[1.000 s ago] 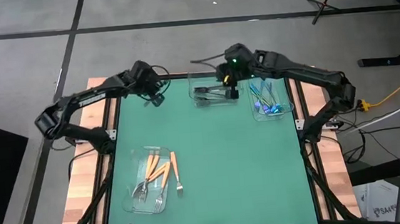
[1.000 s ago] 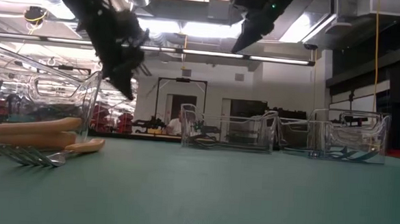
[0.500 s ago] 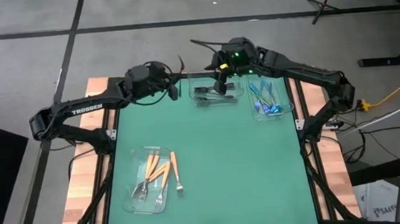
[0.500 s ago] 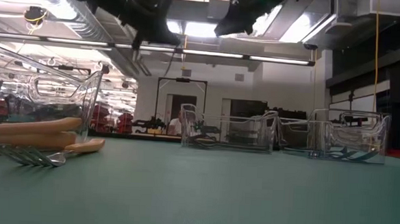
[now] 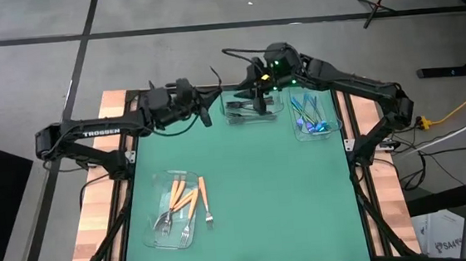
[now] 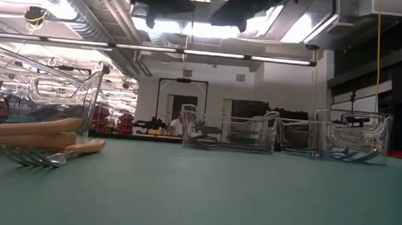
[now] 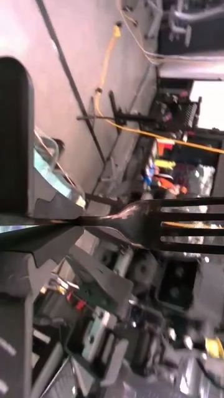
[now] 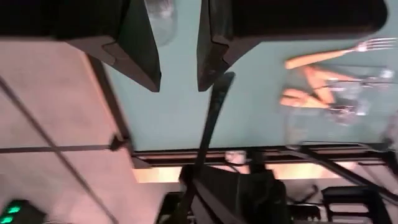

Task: Sort silverware by color (type)
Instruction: Put the black fork into the top left transparent bin

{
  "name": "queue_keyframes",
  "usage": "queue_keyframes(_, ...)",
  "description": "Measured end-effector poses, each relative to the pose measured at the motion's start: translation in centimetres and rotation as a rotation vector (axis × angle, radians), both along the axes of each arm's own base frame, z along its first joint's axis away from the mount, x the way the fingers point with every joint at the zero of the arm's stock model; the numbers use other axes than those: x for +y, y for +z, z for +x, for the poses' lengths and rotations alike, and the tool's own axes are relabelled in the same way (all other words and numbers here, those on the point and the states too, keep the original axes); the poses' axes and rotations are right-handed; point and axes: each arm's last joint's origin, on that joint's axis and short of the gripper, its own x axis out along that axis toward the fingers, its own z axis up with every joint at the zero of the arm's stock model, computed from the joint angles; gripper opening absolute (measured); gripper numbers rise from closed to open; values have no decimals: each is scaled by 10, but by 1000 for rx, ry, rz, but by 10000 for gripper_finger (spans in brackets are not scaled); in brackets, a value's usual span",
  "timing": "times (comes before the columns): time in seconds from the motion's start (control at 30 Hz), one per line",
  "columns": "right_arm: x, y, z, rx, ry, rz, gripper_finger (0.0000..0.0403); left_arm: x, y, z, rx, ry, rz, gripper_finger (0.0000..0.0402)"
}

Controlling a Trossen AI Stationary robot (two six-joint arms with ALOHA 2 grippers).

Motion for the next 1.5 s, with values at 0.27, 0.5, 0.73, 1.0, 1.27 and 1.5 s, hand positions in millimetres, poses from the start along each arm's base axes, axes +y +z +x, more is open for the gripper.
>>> queue_keyframes(0.27, 23, 4, 11, -49, 72, -5, 95, -23, 6, 6, -12, -98, 110, 2)
queue_keyframes(0.5, 46, 6, 18, -71, 140, -10, 95, -44, 7, 10, 10, -227, 217, 2)
queue_keyframes(0.73, 65, 7, 22, -82, 247, 16, 95, -62, 7, 13, 27, -334, 313, 2)
queue_keyframes(1.0, 69, 1, 19, -27, 338, 85, 95, -74, 6, 13, 23, -425, 325, 2)
queue_keyframes(1.27, 72, 2, 17, -43, 463, 153, 95, -81, 5, 14, 25, -470, 328, 3)
queue_keyframes(1.5, 72, 8, 19, -112, 510, 141, 95, -81, 7, 14, 18, -465, 354, 3)
